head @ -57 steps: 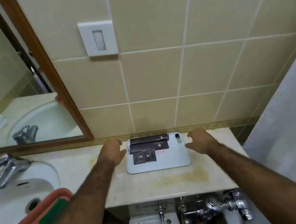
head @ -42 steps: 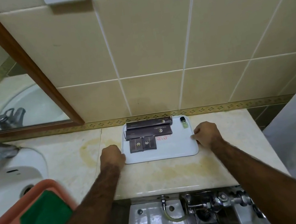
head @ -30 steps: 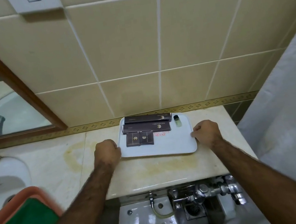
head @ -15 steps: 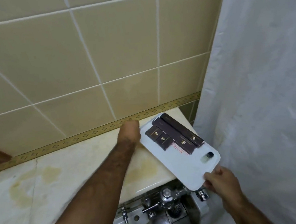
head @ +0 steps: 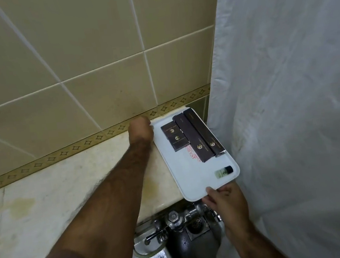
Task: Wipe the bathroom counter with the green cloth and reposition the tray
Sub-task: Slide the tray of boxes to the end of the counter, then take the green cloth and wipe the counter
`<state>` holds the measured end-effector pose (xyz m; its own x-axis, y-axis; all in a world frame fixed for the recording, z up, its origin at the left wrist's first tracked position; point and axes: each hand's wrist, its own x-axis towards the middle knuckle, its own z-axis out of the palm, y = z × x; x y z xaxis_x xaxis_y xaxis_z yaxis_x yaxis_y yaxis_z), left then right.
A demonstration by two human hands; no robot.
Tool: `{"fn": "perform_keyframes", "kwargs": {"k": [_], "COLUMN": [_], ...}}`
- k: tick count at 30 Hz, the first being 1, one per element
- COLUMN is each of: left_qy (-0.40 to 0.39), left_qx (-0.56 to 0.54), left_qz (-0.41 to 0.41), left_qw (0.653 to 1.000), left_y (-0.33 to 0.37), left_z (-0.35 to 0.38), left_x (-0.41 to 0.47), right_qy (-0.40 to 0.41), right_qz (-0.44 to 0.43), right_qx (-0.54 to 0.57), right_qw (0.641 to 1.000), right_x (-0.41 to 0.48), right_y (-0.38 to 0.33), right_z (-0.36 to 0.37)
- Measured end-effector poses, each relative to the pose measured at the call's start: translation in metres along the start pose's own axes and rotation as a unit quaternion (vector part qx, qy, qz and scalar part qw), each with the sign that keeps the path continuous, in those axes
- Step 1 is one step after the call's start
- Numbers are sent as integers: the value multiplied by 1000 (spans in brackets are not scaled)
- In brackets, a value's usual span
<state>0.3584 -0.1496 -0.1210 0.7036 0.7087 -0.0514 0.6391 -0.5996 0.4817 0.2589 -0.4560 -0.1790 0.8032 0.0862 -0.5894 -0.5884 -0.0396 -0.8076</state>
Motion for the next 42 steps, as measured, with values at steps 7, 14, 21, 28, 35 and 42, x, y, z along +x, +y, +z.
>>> {"fn": "perform_keyframes", "kwargs": {"k": [7, 14, 21, 28, 35, 42], "left_qy": [28, 17, 77, 142, 164, 144], "left_qx": [-23, 93, 159, 185, 220, 195], "left_qz": [-47, 128, 134, 33, -115, -259], "left_qw": [998, 987, 975, 972, 955, 935], "left_y": [-1, -28, -92, -211, -363, -459], "left_z": [-11, -59, -167, -272, -329, -312], "left_x": [-19, -72, -114, -168, -247, -318], "right_qy": [-49, 34, -45, -101, -280, -461], "right_qz": [-24, -326, -489, -581, -596, -457], "right_qx": [-125, -580, -683, -654, -608, -648], "right_qw": [991, 746, 541, 474, 444, 399], "right_x": [6, -9, -46, -135, -236, -321], "right_y": [-46, -118, -199, -166, -64, 52], "right_z": [23, 30, 136, 257, 363, 411]}}
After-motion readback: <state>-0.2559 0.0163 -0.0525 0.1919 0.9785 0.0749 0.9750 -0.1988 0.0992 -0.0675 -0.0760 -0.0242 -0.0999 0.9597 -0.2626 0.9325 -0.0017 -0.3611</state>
